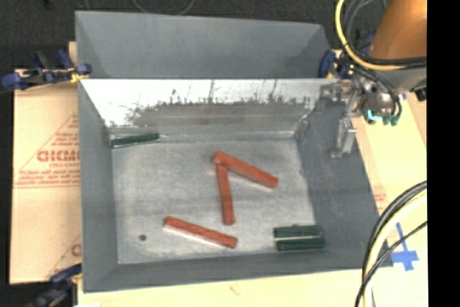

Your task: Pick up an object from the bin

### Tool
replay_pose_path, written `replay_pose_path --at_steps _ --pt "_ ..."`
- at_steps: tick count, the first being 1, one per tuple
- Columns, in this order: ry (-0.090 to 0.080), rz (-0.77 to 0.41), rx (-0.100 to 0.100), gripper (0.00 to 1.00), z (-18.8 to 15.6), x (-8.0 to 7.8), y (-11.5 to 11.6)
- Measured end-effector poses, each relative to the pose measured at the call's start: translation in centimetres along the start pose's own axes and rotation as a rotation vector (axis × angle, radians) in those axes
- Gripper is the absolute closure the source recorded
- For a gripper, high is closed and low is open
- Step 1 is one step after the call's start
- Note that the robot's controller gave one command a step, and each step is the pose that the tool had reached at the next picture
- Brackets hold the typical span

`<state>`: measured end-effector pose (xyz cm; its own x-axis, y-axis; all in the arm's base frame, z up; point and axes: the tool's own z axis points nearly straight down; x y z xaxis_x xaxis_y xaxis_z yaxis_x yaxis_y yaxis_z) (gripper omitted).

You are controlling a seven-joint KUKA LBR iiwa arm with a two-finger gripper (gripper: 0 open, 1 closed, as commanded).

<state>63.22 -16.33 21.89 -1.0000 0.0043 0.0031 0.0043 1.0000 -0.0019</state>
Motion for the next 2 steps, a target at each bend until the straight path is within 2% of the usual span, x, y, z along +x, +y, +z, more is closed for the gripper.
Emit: replay_pose_path --at_steps 1,2 --pt "-0.003 -0.151 -0.001 0.0 15.2 0.1 2.0" --pt "-0.006 -0.034 -0.004 0.0 14.8 3.4 8.8"
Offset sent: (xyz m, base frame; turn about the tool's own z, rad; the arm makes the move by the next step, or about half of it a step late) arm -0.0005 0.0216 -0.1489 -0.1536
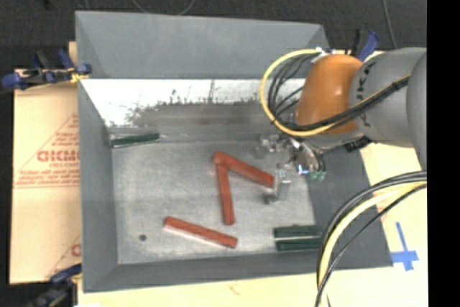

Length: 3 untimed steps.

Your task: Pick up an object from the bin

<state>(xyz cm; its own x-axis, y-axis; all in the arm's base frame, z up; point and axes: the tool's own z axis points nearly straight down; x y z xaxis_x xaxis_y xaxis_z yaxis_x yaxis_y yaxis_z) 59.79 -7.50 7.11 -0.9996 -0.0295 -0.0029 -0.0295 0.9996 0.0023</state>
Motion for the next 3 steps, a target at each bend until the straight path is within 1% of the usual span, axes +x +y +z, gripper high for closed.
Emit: replay_pose_path --at_steps 1,2,3 --pt "-0.003 0.0 0.006 1.0 0.0 -0.1 -0.5" --pt "-0.009 -0.054 0.009 1.0 -12.6 3.5 -7.6" --pt "-0.001 -0.059 0.006 0.0 -12.1 3.5 -7.3"
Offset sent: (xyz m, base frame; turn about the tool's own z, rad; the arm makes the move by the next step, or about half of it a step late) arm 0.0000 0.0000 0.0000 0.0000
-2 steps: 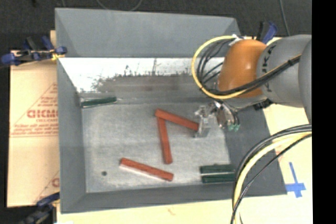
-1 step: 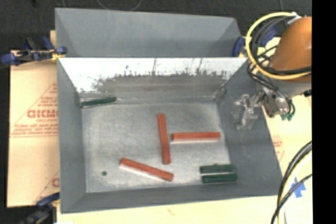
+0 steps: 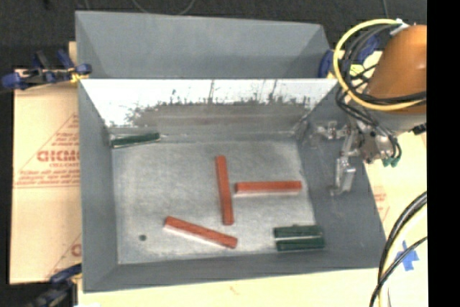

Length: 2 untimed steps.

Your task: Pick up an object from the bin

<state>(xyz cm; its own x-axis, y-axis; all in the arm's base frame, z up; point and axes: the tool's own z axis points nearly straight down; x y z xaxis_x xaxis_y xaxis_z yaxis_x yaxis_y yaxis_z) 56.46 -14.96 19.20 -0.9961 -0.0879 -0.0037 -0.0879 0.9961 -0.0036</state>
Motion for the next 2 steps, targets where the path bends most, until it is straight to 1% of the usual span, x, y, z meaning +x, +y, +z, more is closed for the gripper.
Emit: replay_pose_path --at_steps 1,2 --pt "0.003 -0.204 -0.003 0.0 12.1 0.8 1.05" --pt "-0.003 -0.205 0.001 1.0 11.72 0.63 0.94"
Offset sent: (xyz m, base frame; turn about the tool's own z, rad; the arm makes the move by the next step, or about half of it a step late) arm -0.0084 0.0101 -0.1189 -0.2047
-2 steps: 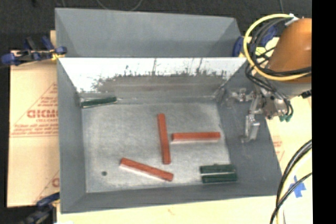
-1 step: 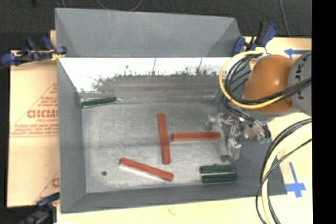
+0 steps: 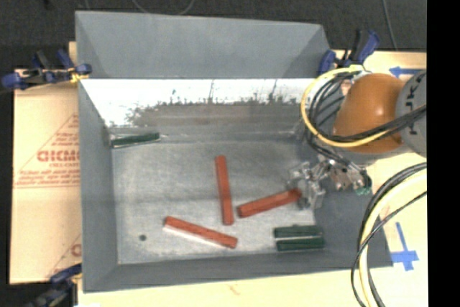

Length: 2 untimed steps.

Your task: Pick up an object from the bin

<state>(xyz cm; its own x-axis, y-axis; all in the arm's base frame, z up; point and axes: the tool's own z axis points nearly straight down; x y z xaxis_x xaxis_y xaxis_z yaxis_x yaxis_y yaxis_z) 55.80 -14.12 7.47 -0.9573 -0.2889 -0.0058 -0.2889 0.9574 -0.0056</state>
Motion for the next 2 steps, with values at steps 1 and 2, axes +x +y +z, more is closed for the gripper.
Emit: replay_pose_path --at_steps 1,2 --pt "-0.004 0.023 -0.003 1.0 0.2 5.8 1.1" --pt "-0.003 -0.017 0.002 1.0 -14.9 7.4 0.5"
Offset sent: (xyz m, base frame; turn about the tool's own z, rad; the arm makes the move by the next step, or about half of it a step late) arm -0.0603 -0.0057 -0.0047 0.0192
